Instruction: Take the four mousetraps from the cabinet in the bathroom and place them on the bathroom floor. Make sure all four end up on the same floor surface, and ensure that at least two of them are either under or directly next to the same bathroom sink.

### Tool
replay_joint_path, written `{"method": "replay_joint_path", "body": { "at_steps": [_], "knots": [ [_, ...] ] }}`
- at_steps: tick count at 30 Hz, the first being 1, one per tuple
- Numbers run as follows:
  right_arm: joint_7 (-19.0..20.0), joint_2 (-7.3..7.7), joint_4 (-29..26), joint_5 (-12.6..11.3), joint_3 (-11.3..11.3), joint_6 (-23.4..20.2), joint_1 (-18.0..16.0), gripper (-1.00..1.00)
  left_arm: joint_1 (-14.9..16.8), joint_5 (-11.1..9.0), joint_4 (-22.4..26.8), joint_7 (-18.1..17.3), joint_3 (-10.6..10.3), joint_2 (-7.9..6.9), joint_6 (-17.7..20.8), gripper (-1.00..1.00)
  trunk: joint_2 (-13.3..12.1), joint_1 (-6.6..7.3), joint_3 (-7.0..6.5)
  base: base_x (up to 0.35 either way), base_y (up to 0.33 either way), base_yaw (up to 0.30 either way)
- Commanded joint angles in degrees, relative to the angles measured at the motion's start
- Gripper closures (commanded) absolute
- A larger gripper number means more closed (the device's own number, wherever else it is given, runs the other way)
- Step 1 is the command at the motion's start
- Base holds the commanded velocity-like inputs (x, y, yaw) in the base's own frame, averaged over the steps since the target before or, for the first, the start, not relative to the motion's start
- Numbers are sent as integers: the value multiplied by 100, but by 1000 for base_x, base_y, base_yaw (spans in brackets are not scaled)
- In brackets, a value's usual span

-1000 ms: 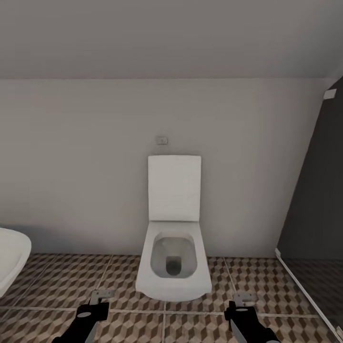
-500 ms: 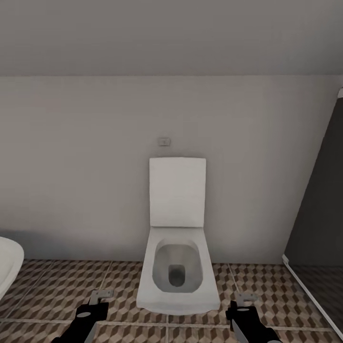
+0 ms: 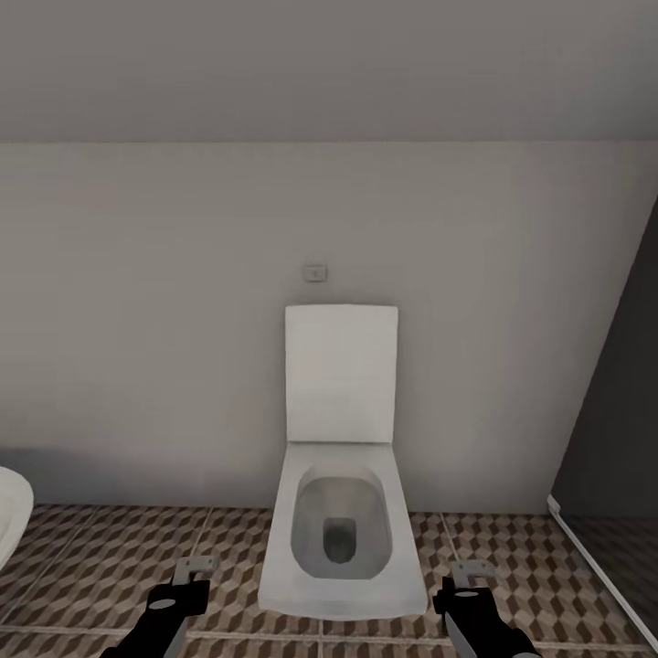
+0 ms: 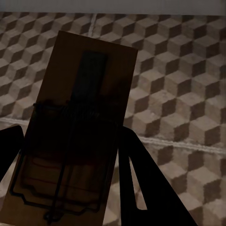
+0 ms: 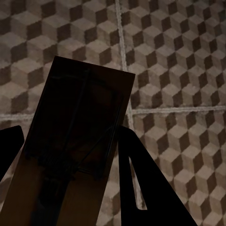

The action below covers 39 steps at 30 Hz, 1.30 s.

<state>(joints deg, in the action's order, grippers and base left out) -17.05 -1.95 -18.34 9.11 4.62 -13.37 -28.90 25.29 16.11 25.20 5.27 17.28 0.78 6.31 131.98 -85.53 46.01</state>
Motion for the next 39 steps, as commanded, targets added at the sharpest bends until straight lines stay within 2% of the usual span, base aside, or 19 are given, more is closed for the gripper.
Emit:
{"method": "replay_joint_path", "body": {
  "at_steps": [1, 19, 22, 25, 29, 39],
  "knots": [
    [9, -7, -11, 56, 48, -34, -1, 100, 2, 59, 12, -25, 32, 7, 29, 100, 3, 1, 6, 9, 0, 0],
    [-17, 30, -81, 54, 48, -48, -1, 100, 2, 59, 20, 6, 39, 45, 37, 100, 3, 1, 6, 1, 0, 0],
    [-33, 80, -160, 49, 48, -59, -1, 100, 2, 59, 20, 8, 39, 45, 37, 100, 3, 1, 6, 0, 0, 0],
    [-33, 232, -202, 29, 55, -66, -1, 100, 2, 59, 20, 11, 42, 45, 37, 100, 3, 1, 6, 0, 0, 0],
    [-34, 304, -217, 24, 63, -68, -1, 100, 2, 59, 20, 10, 46, 45, 37, 100, 163, -87, 78, 0, 0, 0],
    [-35, 300, -222, 37, 65, -69, -1, 100, 2, 52, 12, 1, 56, 44, 45, 100, 564, -306, 257, 0, 0, 0]
  ]
}}
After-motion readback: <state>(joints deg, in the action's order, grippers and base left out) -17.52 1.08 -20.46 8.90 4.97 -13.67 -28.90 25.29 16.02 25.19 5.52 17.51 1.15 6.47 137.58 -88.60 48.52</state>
